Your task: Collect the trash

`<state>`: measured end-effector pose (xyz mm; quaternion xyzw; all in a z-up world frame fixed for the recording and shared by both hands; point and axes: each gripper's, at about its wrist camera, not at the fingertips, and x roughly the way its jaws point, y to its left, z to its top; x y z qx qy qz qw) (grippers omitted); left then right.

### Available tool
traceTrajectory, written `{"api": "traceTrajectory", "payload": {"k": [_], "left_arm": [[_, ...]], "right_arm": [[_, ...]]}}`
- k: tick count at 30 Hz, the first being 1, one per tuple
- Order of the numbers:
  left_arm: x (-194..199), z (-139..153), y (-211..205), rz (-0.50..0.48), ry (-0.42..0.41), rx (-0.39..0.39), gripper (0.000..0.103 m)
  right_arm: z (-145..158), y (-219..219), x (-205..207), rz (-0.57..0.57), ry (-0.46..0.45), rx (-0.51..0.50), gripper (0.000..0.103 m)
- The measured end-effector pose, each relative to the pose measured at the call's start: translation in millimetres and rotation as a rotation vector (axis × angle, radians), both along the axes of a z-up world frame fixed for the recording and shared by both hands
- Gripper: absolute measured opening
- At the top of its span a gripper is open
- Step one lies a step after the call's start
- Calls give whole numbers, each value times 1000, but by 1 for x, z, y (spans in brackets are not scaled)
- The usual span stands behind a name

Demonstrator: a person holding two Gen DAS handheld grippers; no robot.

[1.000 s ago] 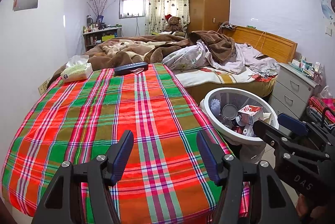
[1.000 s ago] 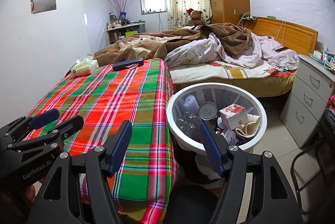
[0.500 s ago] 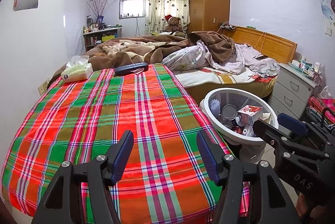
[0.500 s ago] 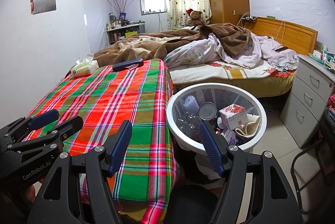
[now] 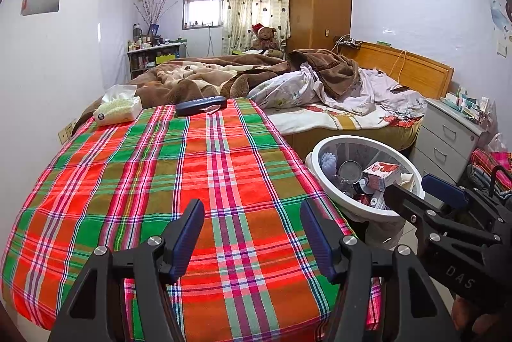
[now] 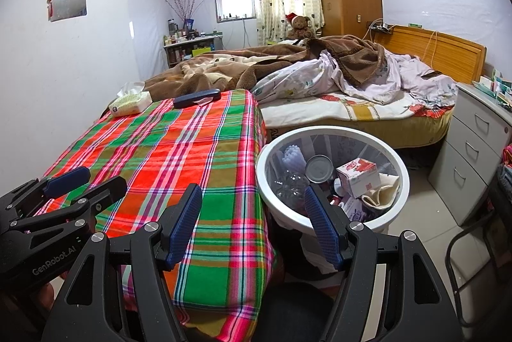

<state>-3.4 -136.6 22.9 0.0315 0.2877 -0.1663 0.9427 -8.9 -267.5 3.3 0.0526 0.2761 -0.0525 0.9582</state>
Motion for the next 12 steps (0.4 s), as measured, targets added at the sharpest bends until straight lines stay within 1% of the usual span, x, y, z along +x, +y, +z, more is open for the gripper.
{"api": "traceTrajectory", "payload": {"k": [12], "left_arm": [[1, -2, 2, 14, 5, 10, 62]], "right_arm": [[0, 2, 1, -1, 0, 3, 68]]}}
